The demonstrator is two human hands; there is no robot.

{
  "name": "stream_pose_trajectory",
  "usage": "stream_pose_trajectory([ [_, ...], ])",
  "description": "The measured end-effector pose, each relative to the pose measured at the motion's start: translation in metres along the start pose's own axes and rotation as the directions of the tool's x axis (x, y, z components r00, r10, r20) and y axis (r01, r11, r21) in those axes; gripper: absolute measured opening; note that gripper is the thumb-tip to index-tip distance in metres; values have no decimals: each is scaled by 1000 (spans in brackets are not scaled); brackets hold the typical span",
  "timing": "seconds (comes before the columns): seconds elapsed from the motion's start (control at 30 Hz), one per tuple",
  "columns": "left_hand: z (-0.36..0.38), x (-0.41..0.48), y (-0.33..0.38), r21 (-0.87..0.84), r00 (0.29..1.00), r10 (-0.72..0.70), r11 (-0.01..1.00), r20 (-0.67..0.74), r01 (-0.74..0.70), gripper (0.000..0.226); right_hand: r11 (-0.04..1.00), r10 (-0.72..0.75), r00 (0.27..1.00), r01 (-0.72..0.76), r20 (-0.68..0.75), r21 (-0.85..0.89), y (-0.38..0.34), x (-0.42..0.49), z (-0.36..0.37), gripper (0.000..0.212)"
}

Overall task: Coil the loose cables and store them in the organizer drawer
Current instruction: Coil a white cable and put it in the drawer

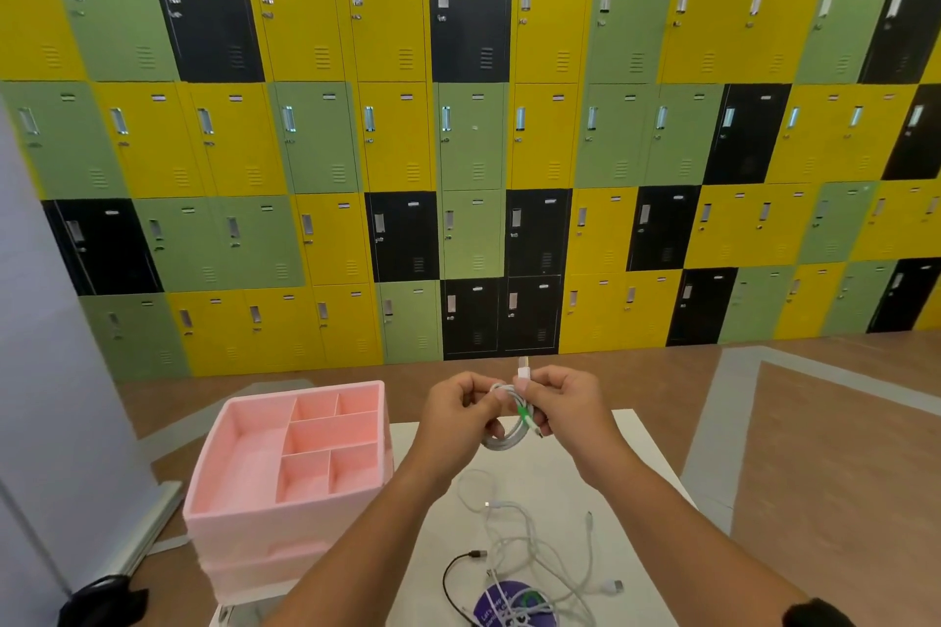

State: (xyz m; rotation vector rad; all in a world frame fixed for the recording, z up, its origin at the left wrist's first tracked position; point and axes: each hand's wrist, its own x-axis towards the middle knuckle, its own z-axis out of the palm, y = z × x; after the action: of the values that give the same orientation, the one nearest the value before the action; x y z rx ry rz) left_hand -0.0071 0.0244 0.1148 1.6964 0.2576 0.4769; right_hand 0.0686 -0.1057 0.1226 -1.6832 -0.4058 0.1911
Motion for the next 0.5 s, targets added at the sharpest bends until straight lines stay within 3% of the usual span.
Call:
stream_pose_trajectory([
  [0.2,5,3,-7,40,993,21,999,-116,-16,6,1000,28,990,-28,137,1,8,-3,1,9],
  [0.37,-4,4,-13,-127,996,-77,988,54,83,17,949,195,979,-204,64,240,11,3,-6,17],
  [0.5,-13,1,-19,-145,991,-87,984,104,101,20,863,293,942,-335,165,379,12,0,-3,15],
])
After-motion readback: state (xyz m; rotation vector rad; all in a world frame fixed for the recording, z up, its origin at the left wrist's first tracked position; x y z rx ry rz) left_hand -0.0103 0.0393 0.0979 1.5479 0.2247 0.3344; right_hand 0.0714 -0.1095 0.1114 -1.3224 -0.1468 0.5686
